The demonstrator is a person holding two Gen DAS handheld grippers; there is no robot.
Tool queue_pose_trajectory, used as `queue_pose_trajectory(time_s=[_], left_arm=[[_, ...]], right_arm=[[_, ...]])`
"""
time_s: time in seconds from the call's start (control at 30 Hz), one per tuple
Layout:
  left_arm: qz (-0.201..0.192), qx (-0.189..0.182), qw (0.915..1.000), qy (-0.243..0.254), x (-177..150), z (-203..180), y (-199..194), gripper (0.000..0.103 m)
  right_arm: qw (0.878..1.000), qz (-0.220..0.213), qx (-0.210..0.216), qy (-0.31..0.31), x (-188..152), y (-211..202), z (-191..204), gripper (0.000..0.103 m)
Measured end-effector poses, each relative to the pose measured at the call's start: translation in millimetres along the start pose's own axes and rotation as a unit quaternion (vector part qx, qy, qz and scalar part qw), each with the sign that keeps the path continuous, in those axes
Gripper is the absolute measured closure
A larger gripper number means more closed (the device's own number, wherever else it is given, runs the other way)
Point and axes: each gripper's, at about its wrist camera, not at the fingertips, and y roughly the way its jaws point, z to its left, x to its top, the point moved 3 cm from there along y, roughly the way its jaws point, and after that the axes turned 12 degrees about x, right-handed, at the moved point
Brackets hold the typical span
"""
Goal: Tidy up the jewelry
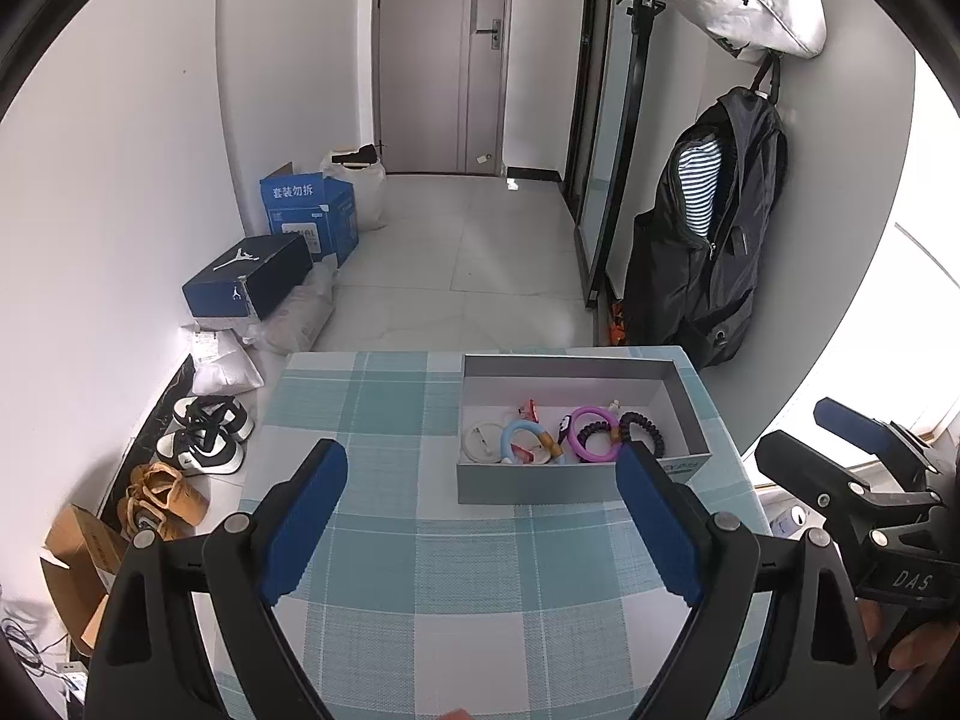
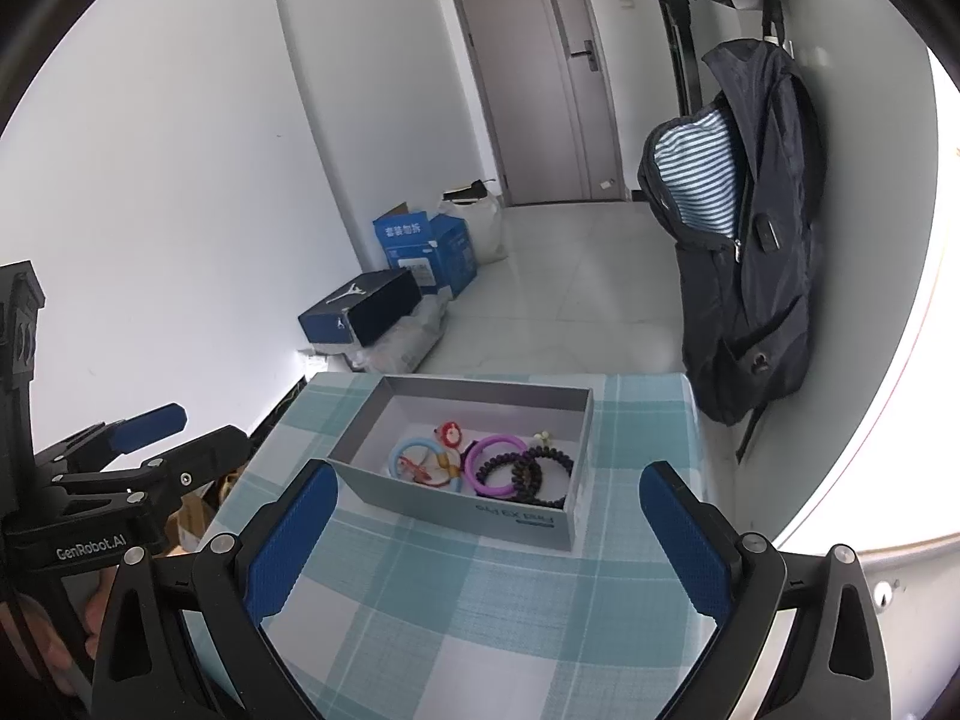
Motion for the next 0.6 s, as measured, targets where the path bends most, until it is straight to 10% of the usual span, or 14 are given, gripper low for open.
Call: queue_pose_trajectory(time_s=[0.6], left_arm=[[0.002, -0.007, 1.0000, -0.002, -2.5, -2.6, 1.9, 0.015]], right_arm=[[1.000, -0.004, 0.000, 0.003, 1.8, 0.3, 0.0, 0.001]])
